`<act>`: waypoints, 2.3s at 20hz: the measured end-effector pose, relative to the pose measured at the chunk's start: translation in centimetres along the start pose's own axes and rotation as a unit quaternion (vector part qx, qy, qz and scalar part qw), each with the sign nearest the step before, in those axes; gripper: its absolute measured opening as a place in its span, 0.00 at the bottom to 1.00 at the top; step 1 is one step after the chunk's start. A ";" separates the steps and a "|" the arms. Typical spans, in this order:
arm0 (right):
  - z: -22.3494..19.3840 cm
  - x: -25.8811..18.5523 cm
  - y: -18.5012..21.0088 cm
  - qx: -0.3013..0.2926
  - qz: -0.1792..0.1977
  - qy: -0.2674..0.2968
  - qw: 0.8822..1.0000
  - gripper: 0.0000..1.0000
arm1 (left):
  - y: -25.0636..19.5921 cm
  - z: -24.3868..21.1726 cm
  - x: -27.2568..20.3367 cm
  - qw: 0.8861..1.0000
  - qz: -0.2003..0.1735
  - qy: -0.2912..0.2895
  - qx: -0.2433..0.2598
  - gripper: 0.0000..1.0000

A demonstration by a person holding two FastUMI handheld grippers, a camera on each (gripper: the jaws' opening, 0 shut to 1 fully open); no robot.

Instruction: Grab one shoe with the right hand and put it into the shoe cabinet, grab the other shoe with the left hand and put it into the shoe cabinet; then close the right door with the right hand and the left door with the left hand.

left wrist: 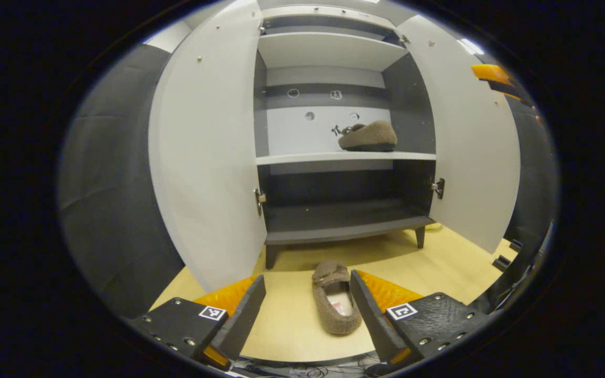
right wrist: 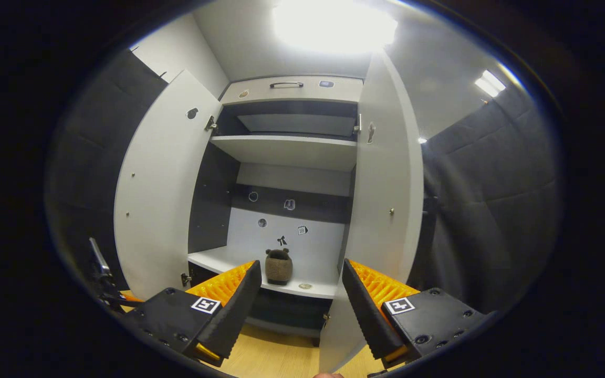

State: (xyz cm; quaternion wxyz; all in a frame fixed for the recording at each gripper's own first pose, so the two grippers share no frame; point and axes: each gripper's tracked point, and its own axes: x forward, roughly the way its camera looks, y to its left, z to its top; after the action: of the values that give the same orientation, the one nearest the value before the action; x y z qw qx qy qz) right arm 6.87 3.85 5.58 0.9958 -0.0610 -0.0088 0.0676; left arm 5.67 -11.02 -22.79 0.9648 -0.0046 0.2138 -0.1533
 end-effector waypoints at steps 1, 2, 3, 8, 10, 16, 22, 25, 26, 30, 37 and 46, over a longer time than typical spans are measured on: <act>-0.1 -0.7 -0.4 0.001 -0.003 0.000 1.000 0.97 | -0.4 -0.9 0.7 1.000 -0.006 0.011 -0.001 0.94; -0.1 -1.3 -0.8 0.000 -0.007 0.000 1.000 0.98 | -0.6 -1.7 1.6 1.000 -0.010 0.022 -0.003 0.94; -0.2 -1.8 -1.1 -0.002 -0.011 0.000 1.000 0.97 | -0.8 -2.6 2.3 0.999 -0.015 0.033 -0.006 0.95; -0.8 -3.8 -2.8 -0.010 -0.032 0.007 0.999 0.98 | -1.2 -6.1 6.0 0.996 -0.017 0.084 -0.020 0.95; -1.1 -4.2 -3.1 -0.009 -0.038 0.011 0.999 0.98 | -1.0 -7.0 7.2 0.995 -0.012 0.100 -0.023 0.95; -2.2 -4.6 -3.4 -0.007 -0.047 0.024 0.999 0.98 | -0.9 -11.1 10.6 0.987 -0.002 0.158 -0.037 0.92; -2.8 -3.7 -3.6 0.002 -0.043 0.031 0.999 0.97 | -1.8 -14.0 12.2 0.977 -0.016 0.207 -0.055 0.62; -2.7 -3.5 -3.3 -0.009 -0.043 0.028 0.999 0.98 | -1.9 -14.0 12.4 0.974 -0.012 0.224 -0.044 0.27; -2.6 -3.5 -3.2 -0.013 -0.042 0.025 0.999 0.98 | -1.8 -13.6 13.1 0.976 -0.006 0.216 -0.035 0.22; -2.9 -3.2 -1.8 -0.030 -0.025 0.024 0.999 0.97 | -1.6 -13.3 13.4 0.978 -0.002 0.205 -0.026 0.01; -2.6 -2.7 -1.0 -0.029 -0.012 0.021 0.999 0.98 | -1.1 -12.1 12.7 0.981 0.001 0.185 -0.050 0.01; -2.0 -2.6 -0.1 -0.032 -0.004 0.008 0.999 0.98 | -0.2 -6.9 12.3 0.989 -0.001 0.129 -0.073 0.01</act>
State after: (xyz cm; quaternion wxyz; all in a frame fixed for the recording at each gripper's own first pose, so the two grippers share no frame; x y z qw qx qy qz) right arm 4.35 3.18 3.60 0.9936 -0.0936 -0.0034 0.0627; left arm 13.37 -14.48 -34.11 0.9261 -0.0558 0.3467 -0.1379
